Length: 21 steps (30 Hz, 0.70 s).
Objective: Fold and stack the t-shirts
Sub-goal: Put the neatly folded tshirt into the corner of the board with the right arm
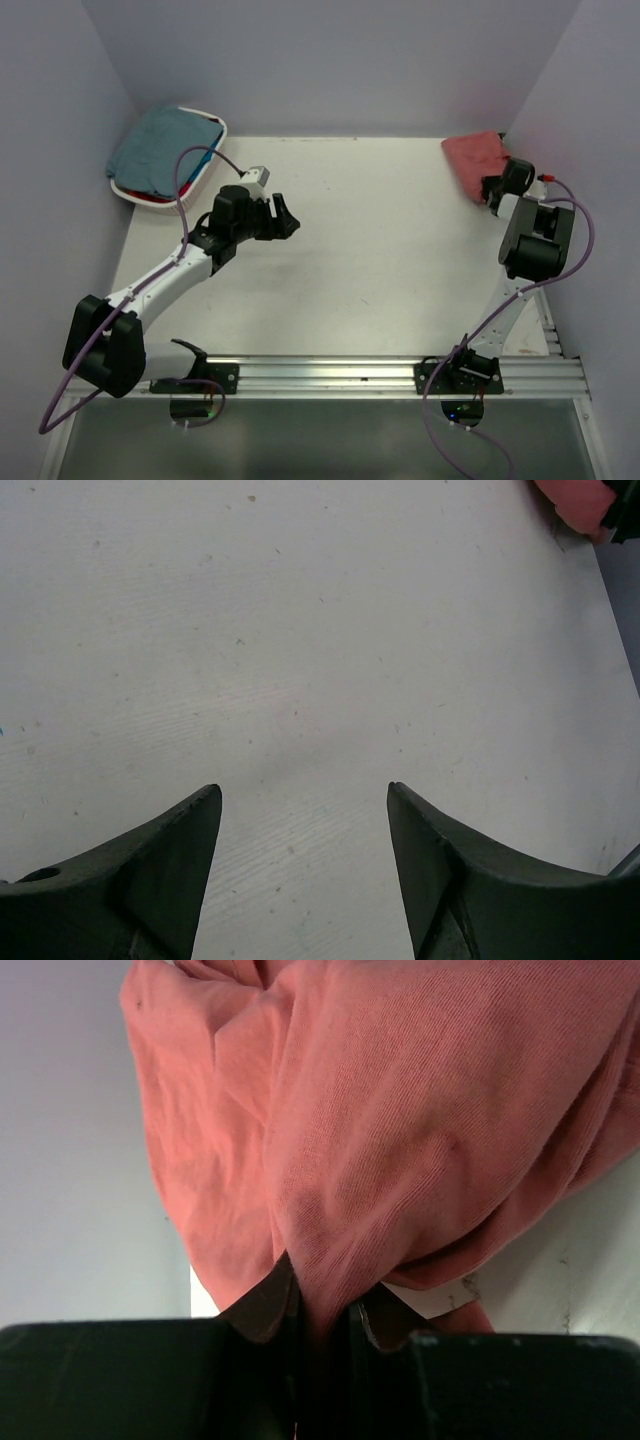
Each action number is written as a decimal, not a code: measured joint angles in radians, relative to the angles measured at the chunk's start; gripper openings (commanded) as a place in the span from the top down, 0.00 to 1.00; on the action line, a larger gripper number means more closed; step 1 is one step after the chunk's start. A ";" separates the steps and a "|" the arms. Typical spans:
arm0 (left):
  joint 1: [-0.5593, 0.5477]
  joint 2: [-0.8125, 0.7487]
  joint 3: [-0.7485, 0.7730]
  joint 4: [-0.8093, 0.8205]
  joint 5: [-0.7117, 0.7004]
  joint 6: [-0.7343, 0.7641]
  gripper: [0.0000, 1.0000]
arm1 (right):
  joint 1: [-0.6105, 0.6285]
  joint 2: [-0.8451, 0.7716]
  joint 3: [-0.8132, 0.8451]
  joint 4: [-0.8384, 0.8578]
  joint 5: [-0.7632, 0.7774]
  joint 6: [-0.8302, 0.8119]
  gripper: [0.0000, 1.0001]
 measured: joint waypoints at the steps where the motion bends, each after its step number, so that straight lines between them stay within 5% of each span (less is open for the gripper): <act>1: 0.000 0.001 0.001 -0.001 0.000 0.000 0.29 | 0.000 0.000 0.003 -0.001 0.000 0.000 1.00; 17: 0.000 0.006 0.001 -0.006 0.001 0.000 0.30 | -0.007 0.088 0.084 0.052 -0.054 -0.016 1.00; 21: 0.000 0.011 0.002 -0.005 0.005 0.000 0.30 | -0.012 0.050 -0.053 0.145 -0.104 -0.021 0.42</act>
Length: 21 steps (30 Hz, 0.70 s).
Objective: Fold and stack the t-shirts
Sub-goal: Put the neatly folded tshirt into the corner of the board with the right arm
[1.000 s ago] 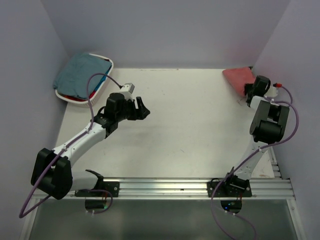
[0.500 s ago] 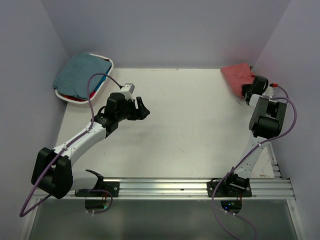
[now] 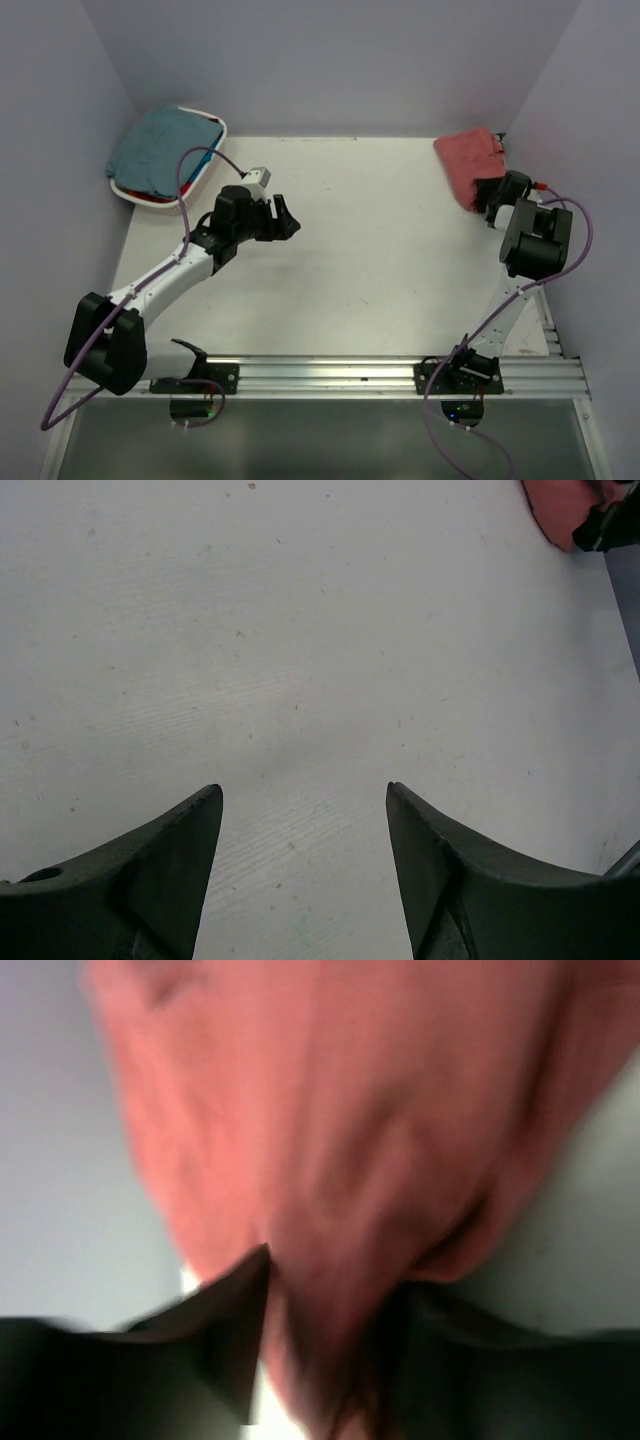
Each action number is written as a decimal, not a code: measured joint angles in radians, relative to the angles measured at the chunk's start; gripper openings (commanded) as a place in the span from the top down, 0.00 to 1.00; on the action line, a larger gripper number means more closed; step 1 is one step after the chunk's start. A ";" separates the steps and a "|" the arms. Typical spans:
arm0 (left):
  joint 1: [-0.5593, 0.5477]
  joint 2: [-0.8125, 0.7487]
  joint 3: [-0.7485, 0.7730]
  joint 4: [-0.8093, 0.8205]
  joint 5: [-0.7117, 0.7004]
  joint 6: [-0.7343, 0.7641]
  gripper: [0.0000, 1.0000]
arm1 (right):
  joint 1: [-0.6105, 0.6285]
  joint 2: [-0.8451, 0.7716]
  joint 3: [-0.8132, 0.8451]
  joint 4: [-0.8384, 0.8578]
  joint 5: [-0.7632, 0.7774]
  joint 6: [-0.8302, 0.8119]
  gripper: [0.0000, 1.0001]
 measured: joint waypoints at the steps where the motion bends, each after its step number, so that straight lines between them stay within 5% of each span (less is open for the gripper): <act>1: 0.000 0.002 0.000 0.000 0.002 0.000 0.30 | 0.000 -0.013 -0.034 0.010 -0.010 -0.001 0.18; 2: 0.000 0.004 0.000 0.001 0.004 0.000 0.30 | -0.001 -0.039 -0.078 0.059 -0.034 0.012 0.01; 14: 0.000 0.010 0.000 0.029 0.028 -0.001 0.30 | 0.019 -0.561 -0.439 0.047 -0.043 -0.084 0.03; 16: 0.000 0.012 0.000 0.038 0.032 -0.001 0.30 | 0.019 -0.563 -0.430 0.053 -0.048 -0.095 0.40; 17: 0.000 0.013 0.000 0.042 0.034 -0.001 0.30 | 0.019 -0.550 -0.418 0.057 -0.056 -0.103 0.78; 18: 0.000 0.013 -0.001 0.045 0.035 -0.001 0.30 | 0.019 -0.520 -0.397 0.062 -0.066 -0.104 1.00; 21: 0.000 0.013 -0.005 0.053 0.039 -0.001 0.31 | 0.019 -0.385 -0.287 0.080 -0.113 -0.088 1.00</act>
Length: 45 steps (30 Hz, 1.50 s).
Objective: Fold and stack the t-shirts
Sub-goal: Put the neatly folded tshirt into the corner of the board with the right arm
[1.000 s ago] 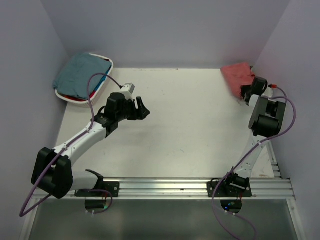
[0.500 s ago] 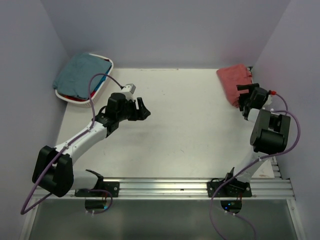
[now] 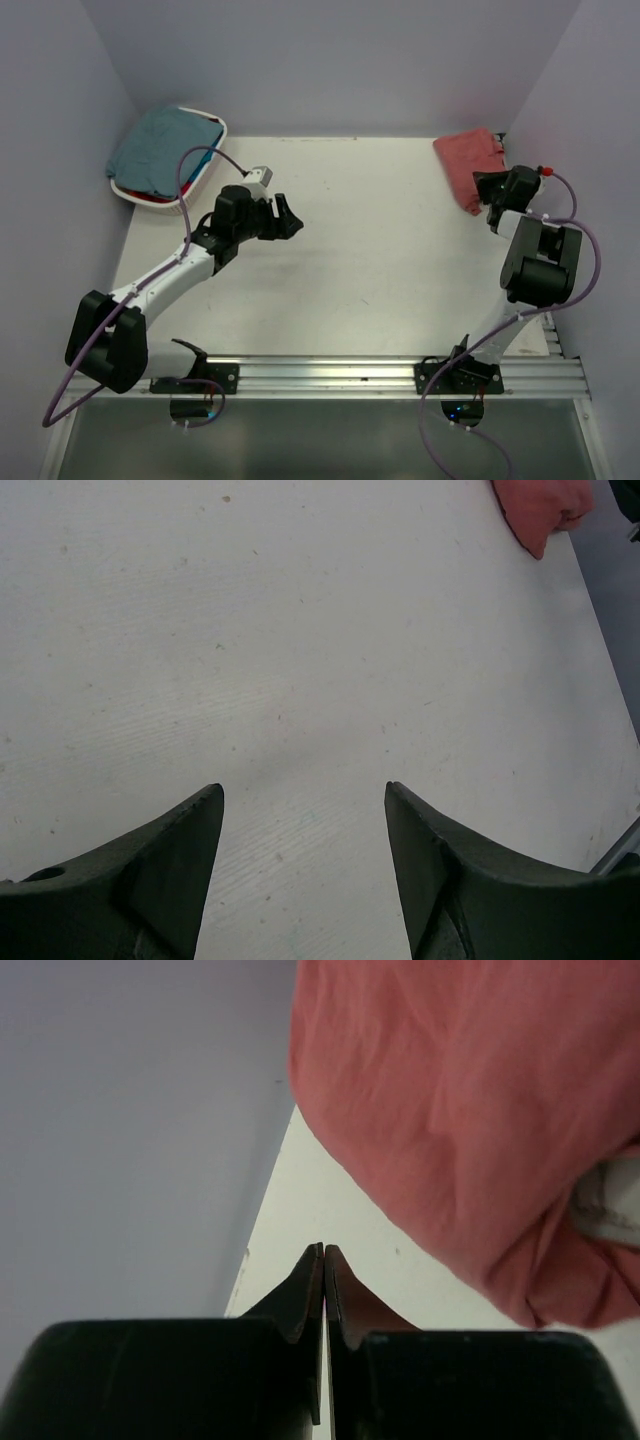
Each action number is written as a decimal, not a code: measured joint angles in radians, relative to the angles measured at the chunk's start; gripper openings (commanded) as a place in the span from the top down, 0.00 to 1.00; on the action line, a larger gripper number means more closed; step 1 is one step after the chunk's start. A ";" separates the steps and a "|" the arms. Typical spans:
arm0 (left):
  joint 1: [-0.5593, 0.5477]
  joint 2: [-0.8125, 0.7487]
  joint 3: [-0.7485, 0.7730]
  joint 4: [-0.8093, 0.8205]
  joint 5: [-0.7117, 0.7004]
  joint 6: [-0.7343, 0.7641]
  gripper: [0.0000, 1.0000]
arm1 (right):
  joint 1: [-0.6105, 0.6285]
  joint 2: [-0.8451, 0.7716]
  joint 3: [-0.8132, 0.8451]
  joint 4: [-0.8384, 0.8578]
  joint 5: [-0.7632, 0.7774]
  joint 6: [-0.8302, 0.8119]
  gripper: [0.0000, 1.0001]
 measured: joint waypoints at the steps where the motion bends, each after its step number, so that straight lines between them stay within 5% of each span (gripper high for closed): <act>1: 0.000 0.000 -0.004 0.003 0.000 0.000 0.31 | 0.000 0.055 0.043 0.008 -0.019 0.005 1.00; 6: 0.000 -0.006 -0.026 0.006 0.001 -0.003 0.31 | 0.001 0.248 0.166 0.022 -0.044 0.016 1.00; 13: 0.000 -0.021 -0.042 0.008 0.002 -0.007 0.32 | 0.001 0.308 0.168 -0.022 -0.008 0.008 1.00; 20: 0.000 -0.024 -0.042 0.007 0.000 -0.006 0.31 | 0.001 0.267 0.048 0.105 -0.021 0.006 1.00; 24: 0.000 -0.028 -0.042 0.008 -0.001 -0.002 0.21 | 0.000 0.129 -0.073 0.176 -0.063 -0.004 0.99; 25: 0.000 -0.032 -0.042 0.008 0.000 0.003 0.16 | 0.000 0.073 -0.103 0.192 -0.075 -0.010 0.73; 27: 0.001 -0.051 -0.042 0.008 -0.002 0.012 0.04 | 0.001 -0.057 -0.142 0.205 -0.106 -0.034 0.45; 28: 0.001 -0.067 -0.042 0.008 -0.003 0.018 0.00 | 0.002 -0.119 -0.142 0.197 -0.136 -0.058 0.09; 29: 0.001 -0.087 -0.042 0.009 -0.005 0.021 0.00 | 0.005 -0.175 -0.134 0.192 -0.169 -0.092 0.01; 32: 0.001 -0.148 -0.042 0.021 -0.014 0.031 0.00 | 0.043 -0.310 -0.076 0.101 -0.248 -0.242 0.01; 39: 0.001 -0.273 -0.061 0.023 -0.086 0.038 0.00 | 0.265 -0.648 -0.090 -0.351 -0.128 -0.602 0.01; 45: 0.001 -0.387 -0.143 -0.027 -0.192 0.027 0.00 | 0.414 -0.648 -0.101 -0.550 -0.111 -0.713 0.01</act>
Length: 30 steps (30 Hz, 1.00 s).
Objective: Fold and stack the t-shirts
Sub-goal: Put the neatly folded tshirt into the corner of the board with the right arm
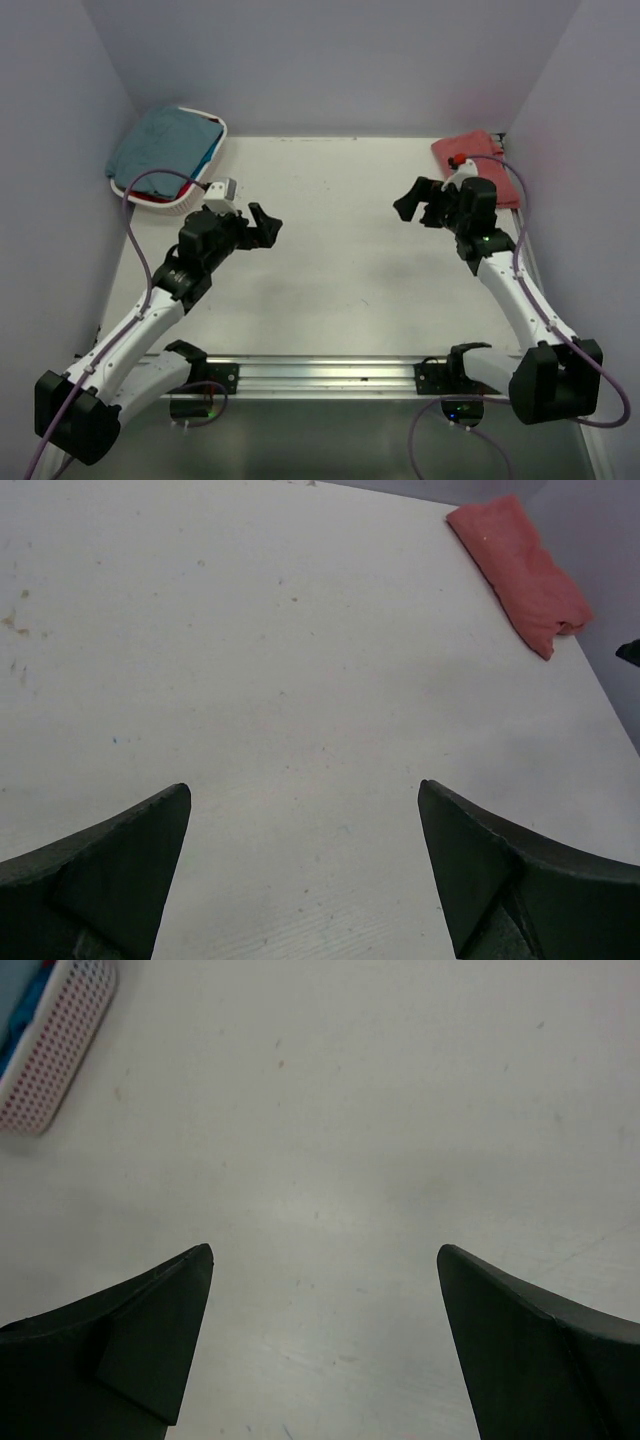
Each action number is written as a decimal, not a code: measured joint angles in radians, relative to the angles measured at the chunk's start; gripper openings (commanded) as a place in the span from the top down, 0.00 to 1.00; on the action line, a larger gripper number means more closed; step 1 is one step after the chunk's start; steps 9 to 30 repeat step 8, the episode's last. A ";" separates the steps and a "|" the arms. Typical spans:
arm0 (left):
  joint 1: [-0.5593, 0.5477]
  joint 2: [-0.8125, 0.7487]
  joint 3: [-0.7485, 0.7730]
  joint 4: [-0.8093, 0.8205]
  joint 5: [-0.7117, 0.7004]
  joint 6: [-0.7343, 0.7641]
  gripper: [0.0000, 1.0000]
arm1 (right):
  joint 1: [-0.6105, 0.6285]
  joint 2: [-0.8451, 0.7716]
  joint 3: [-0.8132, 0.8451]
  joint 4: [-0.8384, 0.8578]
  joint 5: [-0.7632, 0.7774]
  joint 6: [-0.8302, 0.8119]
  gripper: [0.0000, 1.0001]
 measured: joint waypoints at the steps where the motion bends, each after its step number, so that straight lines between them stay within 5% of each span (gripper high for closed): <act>1: 0.000 -0.016 -0.013 -0.010 -0.015 -0.001 0.00 | 0.034 0.018 -0.009 -0.024 -0.004 -0.010 0.01; 8: 0.000 -0.060 -0.077 -0.063 -0.087 -0.012 0.00 | 0.195 0.100 -0.073 -0.126 -0.004 -0.040 0.01; 30: 0.000 -0.060 -0.077 -0.063 -0.087 -0.012 0.00 | 0.195 0.100 -0.073 -0.126 -0.004 -0.040 0.01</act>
